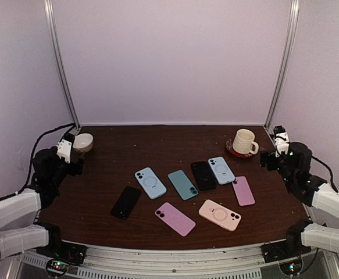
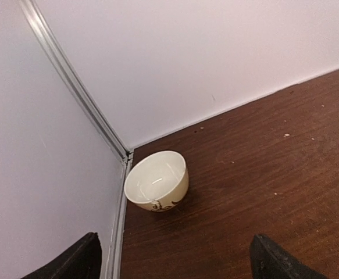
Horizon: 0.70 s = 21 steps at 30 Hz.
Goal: Take the phone out of the phone case
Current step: Reset both arms
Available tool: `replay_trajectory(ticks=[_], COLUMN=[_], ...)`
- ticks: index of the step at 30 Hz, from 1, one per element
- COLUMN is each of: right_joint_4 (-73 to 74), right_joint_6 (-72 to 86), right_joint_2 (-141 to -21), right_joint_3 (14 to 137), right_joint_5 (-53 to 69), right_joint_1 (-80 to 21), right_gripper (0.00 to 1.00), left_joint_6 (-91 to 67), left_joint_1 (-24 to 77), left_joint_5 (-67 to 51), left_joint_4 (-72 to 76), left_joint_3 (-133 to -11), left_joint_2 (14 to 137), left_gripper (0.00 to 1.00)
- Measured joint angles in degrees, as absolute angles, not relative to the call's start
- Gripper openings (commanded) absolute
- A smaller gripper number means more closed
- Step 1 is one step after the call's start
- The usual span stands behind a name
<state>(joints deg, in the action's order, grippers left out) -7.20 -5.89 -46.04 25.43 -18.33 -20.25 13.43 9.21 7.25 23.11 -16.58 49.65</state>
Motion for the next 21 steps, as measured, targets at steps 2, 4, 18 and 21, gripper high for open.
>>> replay_trajectory(ticks=[2, 4, 18, 21], right_joint_4=[-11.7, -15.7, -54.4, -61.5], right_joint_6=[-6.9, -7.4, -7.0, -6.4], right_joint_2=[-46.3, -47.5, -68.0, -72.6], right_joint_3=[22.7, 20.6, 9.3, 9.3], right_joint_5=[-18.5, -18.5, -14.6, -12.7], right_joint_1=[-19.2, -18.2, -11.0, -9.9], right_gripper=[1.0, 1.0, 1.0, 1.0], left_joint_6=[11.5, 9.6, 7.1, 6.9], left_joint_1=[7.1, 5.7, 1.2, 0.9], left_joint_5=[6.6, 6.3, 5.2, 5.1], left_joint_4=[27.9, 33.5, 52.0, 56.1], left_joint_3=[-16.4, -16.4, -16.5, -16.1], left_joint_2=[54.1, 60.4, 76.7, 79.7], left_gripper=[0.92, 0.92, 0.91, 0.92])
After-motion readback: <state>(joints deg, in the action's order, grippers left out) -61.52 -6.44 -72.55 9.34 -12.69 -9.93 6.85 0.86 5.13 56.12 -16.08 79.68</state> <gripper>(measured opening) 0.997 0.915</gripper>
